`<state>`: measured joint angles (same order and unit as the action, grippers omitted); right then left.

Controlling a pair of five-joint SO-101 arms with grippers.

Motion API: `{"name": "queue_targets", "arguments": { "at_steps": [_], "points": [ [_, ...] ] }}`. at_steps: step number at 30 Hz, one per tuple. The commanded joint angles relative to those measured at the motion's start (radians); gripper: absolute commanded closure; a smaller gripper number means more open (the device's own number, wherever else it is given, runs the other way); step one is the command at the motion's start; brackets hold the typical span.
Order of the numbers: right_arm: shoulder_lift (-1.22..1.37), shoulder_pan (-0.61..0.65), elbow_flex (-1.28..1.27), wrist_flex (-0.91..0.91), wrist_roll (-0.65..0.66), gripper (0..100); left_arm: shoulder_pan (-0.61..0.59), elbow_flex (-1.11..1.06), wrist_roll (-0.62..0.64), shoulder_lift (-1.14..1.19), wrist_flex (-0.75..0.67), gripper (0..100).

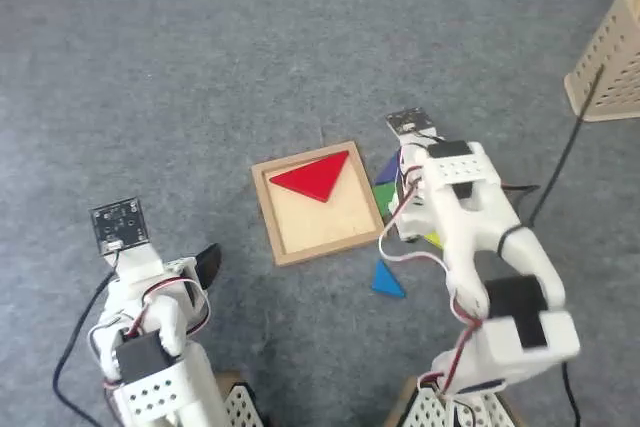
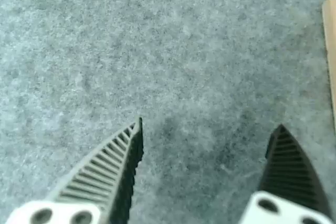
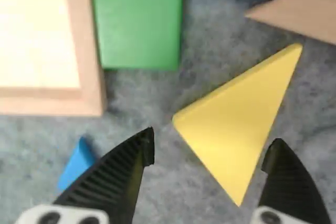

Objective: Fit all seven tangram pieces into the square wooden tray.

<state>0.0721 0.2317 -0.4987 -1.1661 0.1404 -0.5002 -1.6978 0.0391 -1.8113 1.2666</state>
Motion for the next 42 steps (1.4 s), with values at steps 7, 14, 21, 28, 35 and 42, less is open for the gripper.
{"name": "queue_targets", "arguments": {
  "at_steps": [7,14,21,28,35,42],
  "points": [
    [0.229,-0.03,0.218,-0.007,-0.04,66.8,0.002,0.013,-0.002,-0.012,-0.002,65],
    [0.243,-0.033,0.199,-0.004,-0.043,68.8,0.002,0.013,-0.002,-0.012,-0.002,65],
    [0.234,-0.035,0.187,-0.001,-0.075,78.5,0.002,0.013,-0.002,-0.012,-0.002,65],
    [0.229,-0.035,0.187,-0.01,-0.077,78.6,0.002,0.013,-0.002,-0.012,-0.002,65],
    [0.088,-0.033,0.16,-0.044,-0.078,78.6,0.002,0.013,-0.002,-0.012,-0.002,65],
    [-0.013,-0.019,0.123,-0.05,-0.078,78.6,0.002,0.013,-0.002,-0.012,-0.002,65]
  ]
}}
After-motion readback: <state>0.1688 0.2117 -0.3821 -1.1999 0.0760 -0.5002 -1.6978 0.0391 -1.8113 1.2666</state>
